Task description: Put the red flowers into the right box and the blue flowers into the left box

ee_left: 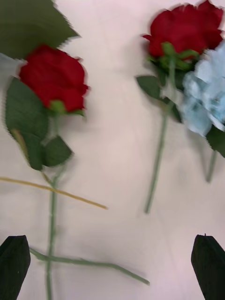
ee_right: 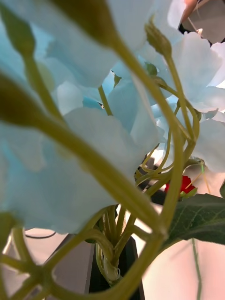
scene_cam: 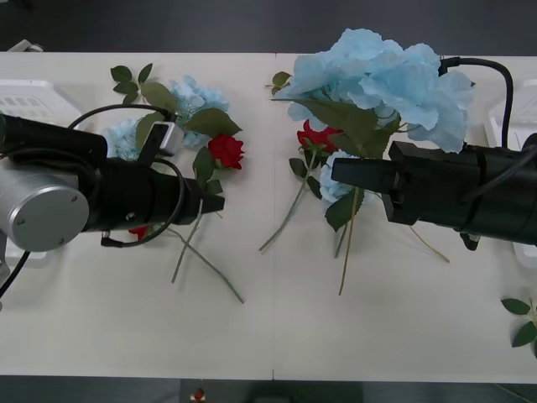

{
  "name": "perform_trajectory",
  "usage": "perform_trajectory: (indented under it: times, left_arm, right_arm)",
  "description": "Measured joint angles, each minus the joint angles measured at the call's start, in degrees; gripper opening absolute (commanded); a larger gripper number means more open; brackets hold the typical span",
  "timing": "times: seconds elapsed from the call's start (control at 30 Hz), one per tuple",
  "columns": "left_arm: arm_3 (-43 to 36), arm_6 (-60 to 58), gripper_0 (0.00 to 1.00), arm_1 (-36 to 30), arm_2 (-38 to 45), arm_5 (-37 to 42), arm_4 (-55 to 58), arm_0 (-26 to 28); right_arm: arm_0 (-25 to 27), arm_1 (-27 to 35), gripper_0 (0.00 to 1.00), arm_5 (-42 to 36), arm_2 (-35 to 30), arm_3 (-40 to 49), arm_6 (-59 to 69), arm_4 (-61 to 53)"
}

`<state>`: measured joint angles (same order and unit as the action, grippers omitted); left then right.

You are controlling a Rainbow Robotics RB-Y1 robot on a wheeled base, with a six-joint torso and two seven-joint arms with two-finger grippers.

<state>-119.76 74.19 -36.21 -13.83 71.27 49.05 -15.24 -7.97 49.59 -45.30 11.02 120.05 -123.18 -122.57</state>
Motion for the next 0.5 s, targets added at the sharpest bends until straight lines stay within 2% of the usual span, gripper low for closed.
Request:
perform_trajectory:
  times: [0.17,0.27,0.37,0.5]
  left_arm:
    - [-6.2,17.8,1.00,-1.2,2.5,-0.7,10.2,6.5]
    - [-6.8,23.9,1.00,-1.2,5.0,-2.7,20.5,9.7]
    - [-6.8,28.9,1.00,-1.2,5.3,-6.4,26.2,12.3]
    - [-6.8,45.3,1.00,-0.4,3.5,-11.1,32.1,15.0]
  right_arm:
    - [0.0,0.0,0.00,0.1,0.0,-0.1,-4.1,0.0]
    - [0.0,0.0,0.00,0.2,0.0,-0.1,-7.1,-0.5]
    - [0.0,0.0,0.00,0.1,0.0,-0.1,-8.3,-2.4]
    - [0.0,0.0,0.00,0.1,0.0,-0.1,-8.3,-2.8]
